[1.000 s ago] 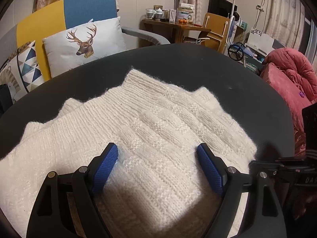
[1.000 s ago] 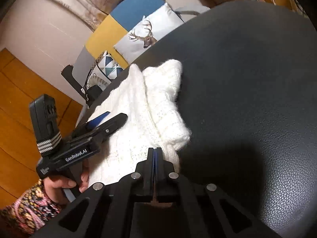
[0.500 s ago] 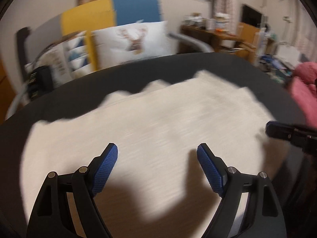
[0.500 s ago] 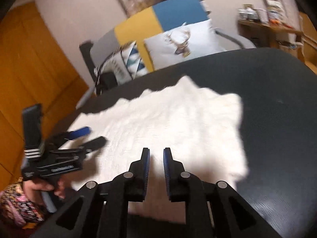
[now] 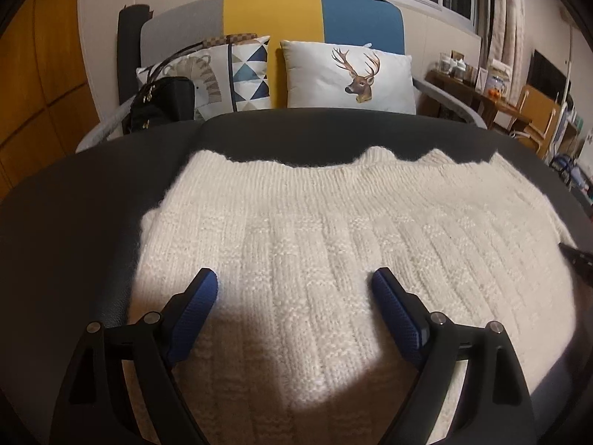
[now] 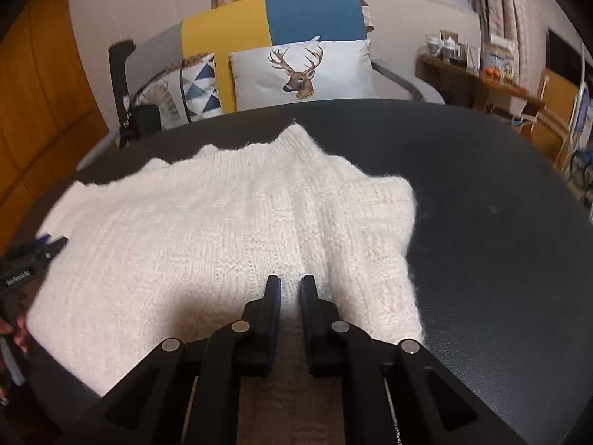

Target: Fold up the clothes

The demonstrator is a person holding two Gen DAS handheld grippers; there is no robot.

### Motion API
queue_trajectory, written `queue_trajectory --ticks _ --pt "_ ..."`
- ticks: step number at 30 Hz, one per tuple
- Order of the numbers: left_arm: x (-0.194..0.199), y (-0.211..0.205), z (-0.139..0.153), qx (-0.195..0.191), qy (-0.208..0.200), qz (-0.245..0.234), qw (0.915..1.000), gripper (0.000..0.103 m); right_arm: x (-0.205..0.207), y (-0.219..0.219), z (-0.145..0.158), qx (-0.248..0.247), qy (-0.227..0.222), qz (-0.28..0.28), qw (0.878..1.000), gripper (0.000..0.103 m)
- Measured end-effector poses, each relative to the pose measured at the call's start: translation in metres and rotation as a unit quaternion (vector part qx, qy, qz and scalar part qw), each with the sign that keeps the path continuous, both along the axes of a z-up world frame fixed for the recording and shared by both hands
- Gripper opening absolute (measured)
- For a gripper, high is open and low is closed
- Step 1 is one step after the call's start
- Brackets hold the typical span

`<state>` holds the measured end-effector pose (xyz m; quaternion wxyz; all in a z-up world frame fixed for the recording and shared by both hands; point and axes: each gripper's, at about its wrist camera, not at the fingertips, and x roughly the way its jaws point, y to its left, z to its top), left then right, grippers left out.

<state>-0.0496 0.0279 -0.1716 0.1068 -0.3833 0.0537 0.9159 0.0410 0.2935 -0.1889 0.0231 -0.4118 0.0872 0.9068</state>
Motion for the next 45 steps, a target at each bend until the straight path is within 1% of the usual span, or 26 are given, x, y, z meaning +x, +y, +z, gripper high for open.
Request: queue_trajectory --ticks 1,3,4,6,8,10,11,14,17,21,25,28,35,38,40,42,43,45 --pt "0.000 0.000 0.000 0.002 0.000 0.000 1.0000 0.088 -0.003 -0.002 0.003 0.005 -0.008 -0.001 1.000 0.010" --pt "-0.001 -0.002 -0.001 0.012 -0.003 0.000 0.9999 0.088 0.001 -0.005 0.018 -0.012 0.001 -0.018 1.000 0.013" --pt "-0.002 -0.003 -0.002 0.015 -0.004 0.000 0.9999 0.089 0.003 -0.013 0.028 -0.021 0.019 -0.006 1.000 0.016" --pt "-0.001 -0.003 -0.002 0.015 -0.003 0.000 0.9999 0.091 0.006 -0.030 0.048 -0.041 0.056 0.018 0.997 0.016" --pt "-0.001 -0.003 -0.002 0.015 -0.003 0.000 0.9999 0.091 -0.003 -0.058 0.059 -0.037 0.067 0.067 0.995 0.016" --pt "0.000 -0.003 -0.002 0.014 -0.002 0.000 0.9999 0.091 -0.018 -0.090 0.062 -0.023 0.059 0.118 0.991 0.017" --pt "0.000 -0.003 -0.002 0.014 -0.001 0.000 0.9999 0.091 -0.025 -0.102 0.061 -0.011 0.052 0.130 0.990 0.017" --pt "0.001 -0.003 -0.002 0.014 0.000 0.000 0.9999 0.092 -0.042 -0.132 0.048 0.004 0.038 0.159 0.987 0.017" --pt "0.002 -0.003 -0.002 0.014 0.001 0.000 0.9999 0.092 -0.054 -0.142 0.025 0.044 -0.009 0.144 0.989 0.017" --pt "0.016 -0.020 -0.005 0.029 0.000 0.011 0.9995 0.092 -0.055 -0.132 0.017 0.013 -0.002 0.130 0.991 0.017" --pt "0.033 -0.042 -0.010 0.047 -0.001 0.025 0.9986 0.092 -0.050 -0.134 0.016 0.032 0.014 0.134 0.990 0.017" --pt "0.045 -0.058 -0.014 0.060 -0.002 0.035 0.9976 0.092 -0.049 -0.133 0.015 0.031 0.023 0.129 0.991 0.017" --pt "0.073 -0.094 -0.022 0.090 -0.003 0.056 0.9944 0.092 -0.048 -0.137 0.015 0.042 0.024 0.124 0.991 0.017" --pt "0.076 -0.095 -0.022 0.090 0.000 0.051 0.9946 0.092 -0.051 -0.139 0.021 0.045 0.014 0.121 0.992 0.018" --pt "0.077 -0.099 -0.021 0.107 0.000 0.053 0.9928 0.092 -0.050 -0.150 0.038 0.029 0.039 0.138 0.989 0.019" --pt "0.080 -0.109 -0.020 0.140 0.001 0.064 0.9881 0.092 -0.049 -0.161 0.056 0.012 0.064 0.155 0.986 0.019" --pt "0.081 -0.115 -0.020 0.158 0.002 0.070 0.9849 0.092 -0.056 -0.175 0.060 0.003 0.059 0.184 0.981 0.020" --pt "0.081 -0.131 -0.018 0.205 0.006 0.085 0.9751 0.092 -0.070 -0.203 0.068 -0.014 0.048 0.244 0.968 0.020"
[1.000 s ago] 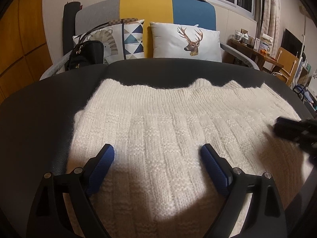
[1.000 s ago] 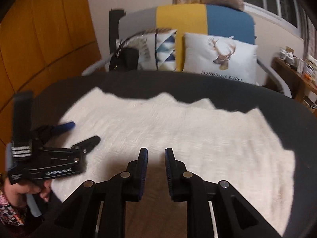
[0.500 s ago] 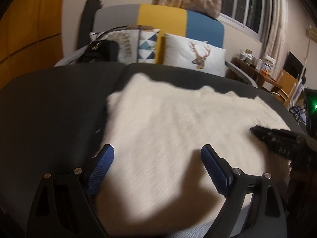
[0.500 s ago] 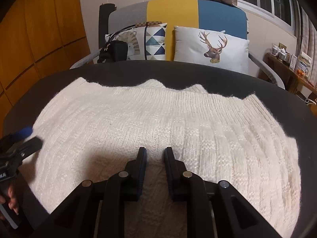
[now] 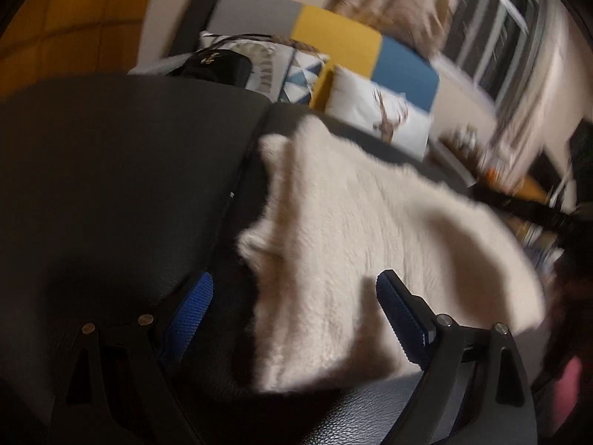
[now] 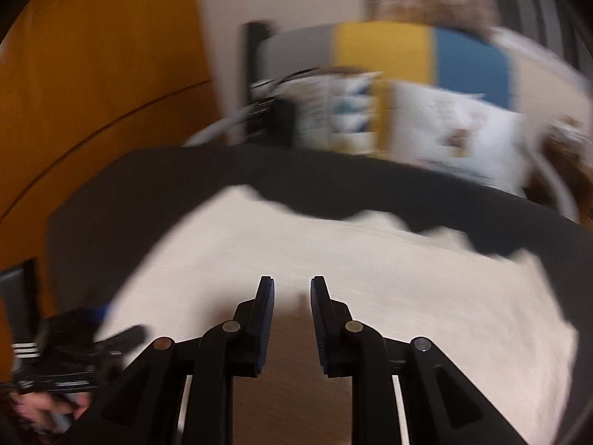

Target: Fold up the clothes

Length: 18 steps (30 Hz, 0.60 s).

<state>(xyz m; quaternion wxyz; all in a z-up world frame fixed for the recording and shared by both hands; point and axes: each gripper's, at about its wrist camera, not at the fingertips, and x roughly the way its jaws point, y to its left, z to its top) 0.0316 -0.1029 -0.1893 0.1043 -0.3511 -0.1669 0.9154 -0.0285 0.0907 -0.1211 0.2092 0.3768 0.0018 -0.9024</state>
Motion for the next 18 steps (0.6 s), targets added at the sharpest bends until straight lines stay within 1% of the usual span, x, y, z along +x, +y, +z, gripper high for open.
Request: queue_trajectory --ticks 2,4,5,7,8,9,11,13,15,18 --pt "0.007 -0.010 0.003 0.013 0.007 0.012 0.9998 0.092 -0.022 -0.022 -0.003 -0.022 -0.036 0.048 0.998 0.020" --pt "0.014 -0.020 0.007 0.025 0.014 0.024 0.9993 0.092 -0.045 -0.040 -0.008 -0.042 -0.074 0.060 0.995 0.021" --pt "0.017 -0.025 0.008 0.031 0.018 0.030 0.9989 0.092 -0.057 -0.052 -0.012 -0.068 -0.103 0.072 0.990 0.021" --pt "0.024 -0.035 0.012 0.044 0.025 0.042 0.9978 0.092 -0.066 -0.068 -0.016 -0.101 -0.138 0.082 0.982 0.021" --pt "0.027 -0.040 0.014 0.047 0.030 0.051 0.9971 0.092 -0.067 -0.073 -0.017 -0.104 -0.145 0.085 0.980 0.022" --pt "0.028 -0.046 0.015 0.042 0.034 0.068 0.9962 0.092 -0.064 -0.078 -0.019 -0.091 -0.148 0.086 0.981 0.022" --pt "0.025 -0.052 0.013 0.027 0.029 0.093 0.9948 0.092 -0.056 -0.090 -0.022 -0.066 -0.152 0.088 0.982 0.023" --pt "0.023 -0.057 0.012 0.012 0.024 0.119 0.9926 0.092 -0.042 -0.101 -0.024 -0.022 -0.138 0.098 0.985 0.023" --pt "0.020 -0.062 0.010 -0.003 0.018 0.140 0.9899 0.092 -0.032 -0.112 -0.026 0.022 -0.124 0.110 0.986 0.024" --pt "0.017 -0.058 0.006 -0.016 0.009 0.134 0.9908 0.092 -0.025 -0.128 -0.036 0.073 -0.111 0.118 0.984 0.025"
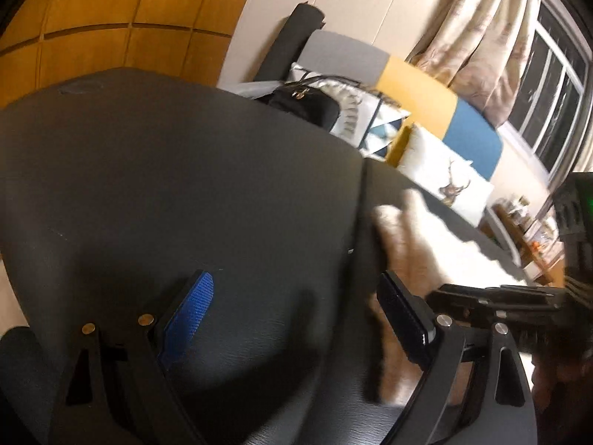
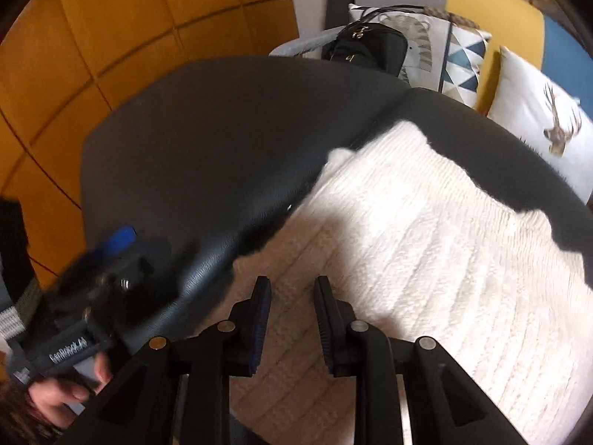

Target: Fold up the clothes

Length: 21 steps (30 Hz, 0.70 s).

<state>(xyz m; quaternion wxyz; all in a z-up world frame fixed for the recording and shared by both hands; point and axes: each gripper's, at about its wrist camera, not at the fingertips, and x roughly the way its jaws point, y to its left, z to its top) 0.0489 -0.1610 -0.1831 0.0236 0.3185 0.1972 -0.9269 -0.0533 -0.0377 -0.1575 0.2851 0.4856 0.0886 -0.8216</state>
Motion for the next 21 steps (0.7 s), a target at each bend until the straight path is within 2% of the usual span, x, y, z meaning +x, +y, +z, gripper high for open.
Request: queue_trajectory --ticks 3,4,7,10,13,16,19,21 --pt "-0.003 0.004 -0.004 -0.012 -0.011 -0.006 0.9999 0.092 0.000 -0.004 -0.006 0.005 0.014 0.003 1.000 0.025" --pt "-0.004 0.005 -0.005 -0.016 -0.014 -0.008 0.9997 0.092 0.000 -0.004 -0.007 0.002 0.021 0.005 1.000 0.020" --pt "-0.006 0.009 -0.008 -0.027 -0.025 -0.014 0.9992 0.092 -0.001 0.003 -0.008 -0.020 0.012 0.001 1.000 0.008" --pt "-0.006 0.010 -0.009 -0.037 -0.028 -0.018 0.9988 0.092 -0.002 0.006 -0.007 -0.055 -0.014 -0.006 0.998 0.005" --pt "-0.005 0.008 -0.008 -0.037 -0.027 -0.019 0.9987 0.092 0.006 0.006 0.002 -0.092 -0.024 0.007 0.995 0.004" --pt "-0.003 0.008 -0.008 -0.035 -0.026 -0.018 0.9989 0.092 0.018 -0.005 0.002 -0.077 -0.012 0.024 0.997 0.004" --pt "-0.003 0.007 -0.007 -0.035 -0.025 -0.019 0.9989 0.092 0.014 -0.008 -0.015 -0.070 -0.019 0.019 0.997 0.005" --pt "-0.003 0.008 -0.007 -0.035 -0.023 -0.021 0.9989 0.092 0.011 -0.001 -0.013 -0.100 -0.033 0.012 0.994 0.012"
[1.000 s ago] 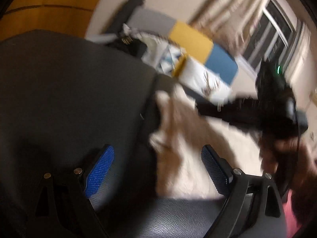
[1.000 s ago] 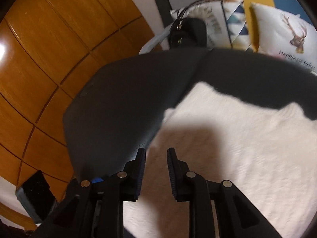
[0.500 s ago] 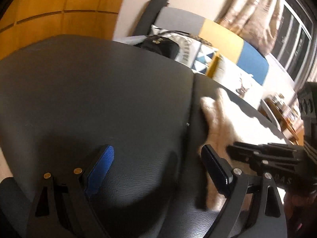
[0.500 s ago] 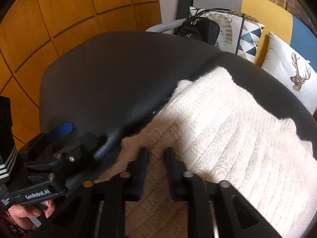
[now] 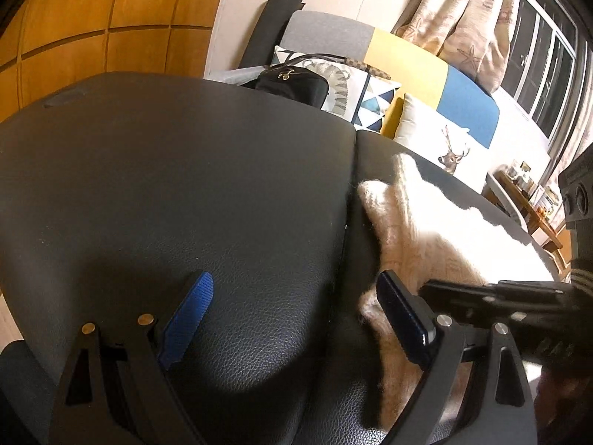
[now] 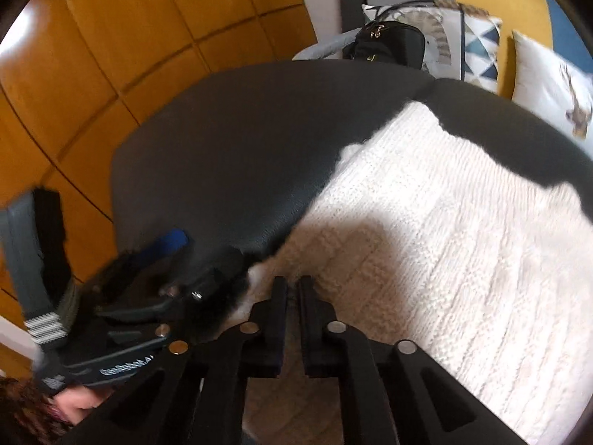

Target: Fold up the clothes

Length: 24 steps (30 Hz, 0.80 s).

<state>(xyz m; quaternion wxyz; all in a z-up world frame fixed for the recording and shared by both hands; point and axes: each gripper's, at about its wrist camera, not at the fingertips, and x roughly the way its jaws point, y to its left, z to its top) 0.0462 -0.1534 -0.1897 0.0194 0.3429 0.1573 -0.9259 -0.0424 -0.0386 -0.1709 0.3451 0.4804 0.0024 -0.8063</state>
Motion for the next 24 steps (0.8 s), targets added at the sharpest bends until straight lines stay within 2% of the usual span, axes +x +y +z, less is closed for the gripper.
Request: queue_trajectory --ticks 1,4,6,9,12,14,18,22,24 --pt "0.001 0.003 0.002 -0.002 0.008 -0.008 0.9999 0.092 -0.002 0.004 0.006 -0.014 -0.004 -0.007 1.000 0.019" --pt "0.003 0.014 0.009 -0.007 0.030 -0.031 0.9990 0.092 -0.008 0.027 0.030 -0.068 0.039 -0.054 0.995 0.021" --pt "0.005 0.020 0.013 -0.011 0.045 -0.047 0.9978 0.092 -0.021 0.033 0.037 -0.059 0.053 -0.076 0.994 0.021" --pt "0.007 0.032 0.018 -0.020 0.064 -0.072 0.9952 0.092 -0.047 0.022 0.034 -0.002 0.063 -0.052 0.997 0.020" --pt "-0.003 0.055 0.006 -0.069 0.024 -0.110 0.9913 0.092 -0.072 -0.002 0.022 0.077 0.067 -0.010 0.995 0.015" --pt "-0.010 0.064 -0.007 -0.095 -0.007 -0.122 0.9879 0.093 -0.077 -0.011 0.008 0.096 0.049 0.005 0.994 0.015" --pt "-0.010 0.066 -0.009 -0.107 0.002 -0.119 0.9871 0.093 -0.090 -0.028 -0.004 0.117 0.044 0.008 0.992 0.012" --pt "-0.010 0.064 -0.011 -0.104 0.004 -0.117 0.9876 0.093 -0.092 -0.022 -0.005 0.071 0.042 -0.010 0.997 0.015" --pt "-0.011 0.062 -0.010 -0.101 0.005 -0.119 0.9877 0.093 -0.086 -0.005 0.004 0.038 0.038 -0.029 0.998 0.015"
